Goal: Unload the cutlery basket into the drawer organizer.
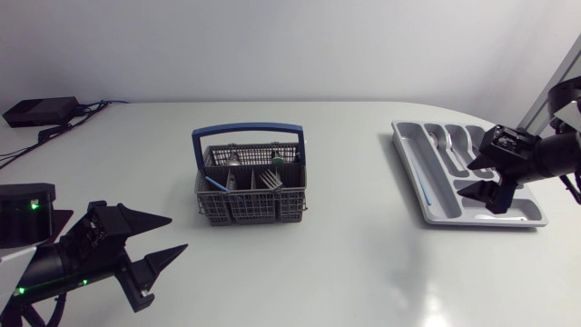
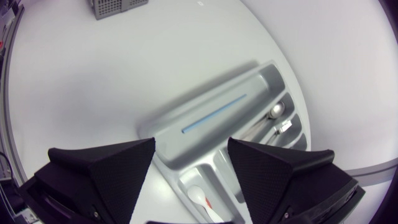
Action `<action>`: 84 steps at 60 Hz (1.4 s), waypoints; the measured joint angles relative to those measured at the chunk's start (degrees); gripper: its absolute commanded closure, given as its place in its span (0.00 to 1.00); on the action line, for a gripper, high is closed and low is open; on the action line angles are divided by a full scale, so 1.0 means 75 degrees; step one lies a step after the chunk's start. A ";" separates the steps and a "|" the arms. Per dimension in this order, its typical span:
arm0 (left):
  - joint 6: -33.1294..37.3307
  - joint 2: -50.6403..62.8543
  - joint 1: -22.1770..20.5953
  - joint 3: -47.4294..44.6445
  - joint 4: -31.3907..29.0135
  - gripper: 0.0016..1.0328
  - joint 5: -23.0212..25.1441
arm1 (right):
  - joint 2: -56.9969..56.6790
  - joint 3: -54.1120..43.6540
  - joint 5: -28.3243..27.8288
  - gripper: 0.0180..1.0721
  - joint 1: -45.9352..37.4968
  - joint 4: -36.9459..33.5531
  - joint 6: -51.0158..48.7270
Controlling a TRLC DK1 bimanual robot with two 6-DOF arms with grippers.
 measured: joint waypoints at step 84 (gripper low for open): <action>-0.2218 0.3573 -0.0749 0.2841 0.1810 0.97 0.0175 | -0.0554 -0.0863 0.2063 0.19 0.7493 0.1256 0.5217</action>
